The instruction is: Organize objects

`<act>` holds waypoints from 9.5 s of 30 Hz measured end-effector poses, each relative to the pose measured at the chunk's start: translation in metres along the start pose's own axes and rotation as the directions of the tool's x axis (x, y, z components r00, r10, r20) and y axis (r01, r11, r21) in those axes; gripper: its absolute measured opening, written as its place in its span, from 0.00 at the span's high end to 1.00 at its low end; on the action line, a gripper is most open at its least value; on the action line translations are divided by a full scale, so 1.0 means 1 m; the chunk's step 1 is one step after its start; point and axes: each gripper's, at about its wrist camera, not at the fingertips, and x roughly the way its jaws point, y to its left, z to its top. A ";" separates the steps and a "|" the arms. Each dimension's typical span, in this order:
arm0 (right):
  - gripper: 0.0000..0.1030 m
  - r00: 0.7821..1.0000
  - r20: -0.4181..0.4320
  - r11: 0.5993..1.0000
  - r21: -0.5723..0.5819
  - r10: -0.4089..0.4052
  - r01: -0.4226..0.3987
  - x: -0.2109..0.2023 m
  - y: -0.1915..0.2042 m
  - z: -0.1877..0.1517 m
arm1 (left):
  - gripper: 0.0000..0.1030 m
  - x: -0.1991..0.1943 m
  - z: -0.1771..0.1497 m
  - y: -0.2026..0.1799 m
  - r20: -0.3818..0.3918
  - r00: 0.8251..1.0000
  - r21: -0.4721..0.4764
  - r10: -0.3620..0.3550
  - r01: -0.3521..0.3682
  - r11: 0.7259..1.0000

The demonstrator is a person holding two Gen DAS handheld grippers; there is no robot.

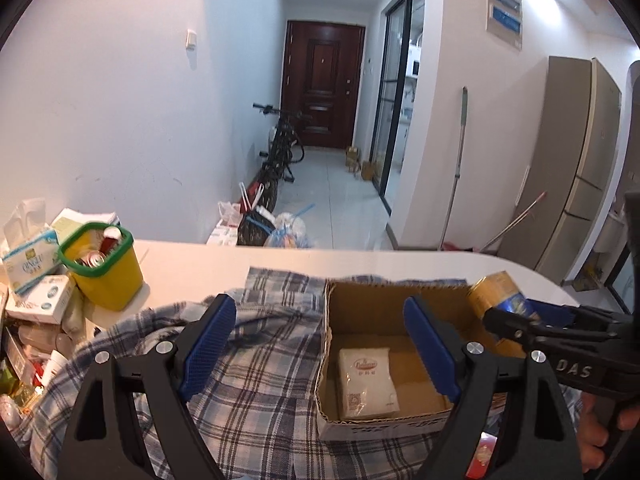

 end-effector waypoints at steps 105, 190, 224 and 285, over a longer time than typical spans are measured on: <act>0.00 0.890 0.452 0.994 -0.109 0.062 -0.013 -0.139 0.024 -0.128 | 0.00 -0.159 -0.106 -0.013 0.306 0.950 0.065 -0.058 0.039 0.997; 0.26 0.984 -0.142 0.986 -0.106 0.111 -0.126 0.014 -0.006 -0.141 | 0.55 -0.057 -0.136 -0.004 -0.049 0.991 0.113 -0.121 0.126 0.986; 0.40 0.961 -0.174 0.970 -0.078 0.213 -0.229 0.000 -0.003 -0.143 | 0.54 -0.054 -0.137 -0.006 -0.061 0.991 0.122 -0.123 0.129 0.984; 0.46 0.885 0.466 0.967 -0.236 0.023 0.099 -0.081 0.042 -0.151 | 0.54 -0.098 -0.133 -0.012 0.140 0.978 0.155 -0.158 0.136 0.979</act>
